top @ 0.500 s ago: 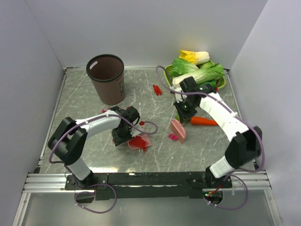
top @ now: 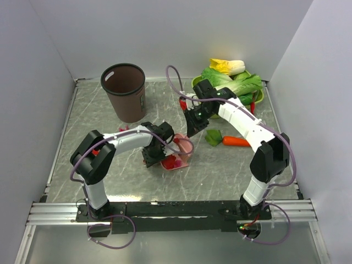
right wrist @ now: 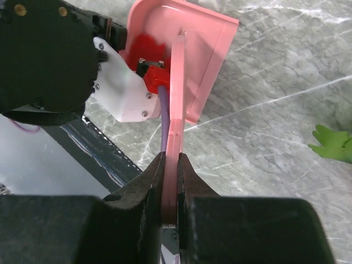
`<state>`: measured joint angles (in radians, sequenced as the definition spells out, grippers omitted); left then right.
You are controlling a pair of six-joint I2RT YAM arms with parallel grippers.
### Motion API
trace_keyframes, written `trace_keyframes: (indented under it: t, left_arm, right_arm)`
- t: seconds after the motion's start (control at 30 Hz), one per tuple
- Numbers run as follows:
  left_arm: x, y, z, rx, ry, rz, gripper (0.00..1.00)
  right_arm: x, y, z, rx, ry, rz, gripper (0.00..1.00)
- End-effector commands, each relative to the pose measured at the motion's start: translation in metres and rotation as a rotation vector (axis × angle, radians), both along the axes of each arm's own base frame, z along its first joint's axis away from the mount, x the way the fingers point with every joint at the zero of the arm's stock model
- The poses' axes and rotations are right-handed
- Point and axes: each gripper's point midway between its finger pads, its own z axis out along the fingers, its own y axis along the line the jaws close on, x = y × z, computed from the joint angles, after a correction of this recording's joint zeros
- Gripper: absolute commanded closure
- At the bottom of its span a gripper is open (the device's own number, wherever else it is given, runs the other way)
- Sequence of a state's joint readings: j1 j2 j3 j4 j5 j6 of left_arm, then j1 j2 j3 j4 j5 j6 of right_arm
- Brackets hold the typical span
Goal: Sweep away the paper scraps from the table
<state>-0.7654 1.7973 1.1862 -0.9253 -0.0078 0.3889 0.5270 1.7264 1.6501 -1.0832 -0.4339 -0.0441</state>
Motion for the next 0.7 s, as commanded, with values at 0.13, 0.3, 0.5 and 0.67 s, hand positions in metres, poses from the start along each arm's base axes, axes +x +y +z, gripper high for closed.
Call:
trace_keyframes:
  t: [0.13,0.3,0.5,0.67]
  left_arm:
    - [0.000,-0.012,0.003,-0.148,-0.039,0.062,0.99]
    - [0.000,-0.002,0.007,-0.154,-0.046,0.081,0.99]
    - [-0.005,0.013,0.011,-0.129,-0.059,0.116,0.99]
    - [-0.007,0.020,0.015,-0.121,-0.068,0.167,0.99]
  right_arm:
    - [0.024,-0.013,0.061,0.065,-0.215,0.008,1.00]
    - [0.080,-0.012,0.077,0.002,-0.451,0.080,1.00]
    - [0.164,-0.012,0.094,-0.120,-0.799,0.085,1.00]
    - [0.236,-0.006,0.102,-0.254,-1.050,0.090,1.00]
